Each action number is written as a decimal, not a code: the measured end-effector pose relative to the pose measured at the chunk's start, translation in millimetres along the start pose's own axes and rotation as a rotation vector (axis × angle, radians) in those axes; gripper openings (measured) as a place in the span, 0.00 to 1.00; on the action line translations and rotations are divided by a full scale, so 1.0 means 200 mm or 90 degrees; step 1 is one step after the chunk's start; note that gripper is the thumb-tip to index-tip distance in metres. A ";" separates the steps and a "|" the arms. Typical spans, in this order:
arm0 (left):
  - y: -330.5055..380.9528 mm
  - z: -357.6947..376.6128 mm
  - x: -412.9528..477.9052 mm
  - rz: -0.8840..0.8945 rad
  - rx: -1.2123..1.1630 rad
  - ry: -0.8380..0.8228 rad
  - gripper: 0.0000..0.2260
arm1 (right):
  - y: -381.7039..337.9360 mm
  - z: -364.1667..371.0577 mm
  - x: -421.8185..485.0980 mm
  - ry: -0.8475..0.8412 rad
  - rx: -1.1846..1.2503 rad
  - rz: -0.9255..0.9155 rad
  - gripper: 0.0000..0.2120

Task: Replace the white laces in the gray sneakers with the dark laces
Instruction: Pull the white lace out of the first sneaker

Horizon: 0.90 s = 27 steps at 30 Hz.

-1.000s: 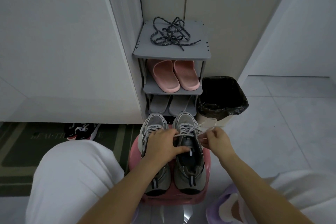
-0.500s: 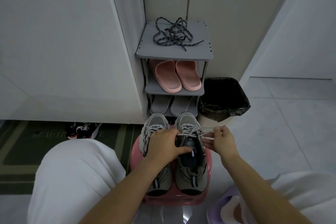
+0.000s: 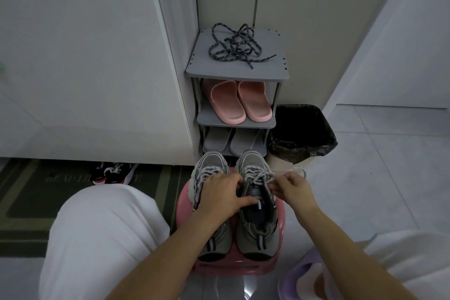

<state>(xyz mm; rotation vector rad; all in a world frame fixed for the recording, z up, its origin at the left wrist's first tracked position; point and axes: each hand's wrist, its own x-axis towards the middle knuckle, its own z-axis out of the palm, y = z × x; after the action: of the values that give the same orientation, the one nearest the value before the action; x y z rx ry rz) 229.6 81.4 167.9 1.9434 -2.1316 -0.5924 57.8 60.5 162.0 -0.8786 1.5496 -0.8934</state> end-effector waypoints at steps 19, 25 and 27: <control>0.00 0.01 0.00 -0.006 0.004 -0.010 0.26 | -0.03 0.00 -0.01 0.016 0.015 0.021 0.06; 0.00 0.01 0.00 -0.003 0.014 -0.001 0.25 | -0.03 0.00 0.00 0.006 0.030 0.042 0.11; 0.00 0.02 0.00 -0.001 0.017 -0.001 0.25 | -0.02 -0.02 0.00 -0.002 0.039 0.061 0.17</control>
<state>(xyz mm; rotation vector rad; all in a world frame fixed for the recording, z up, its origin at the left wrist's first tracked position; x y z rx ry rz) 228.1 82.1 164.6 1.9586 -2.1505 -0.5682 54.6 58.1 166.0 -0.7554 1.5404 -0.8663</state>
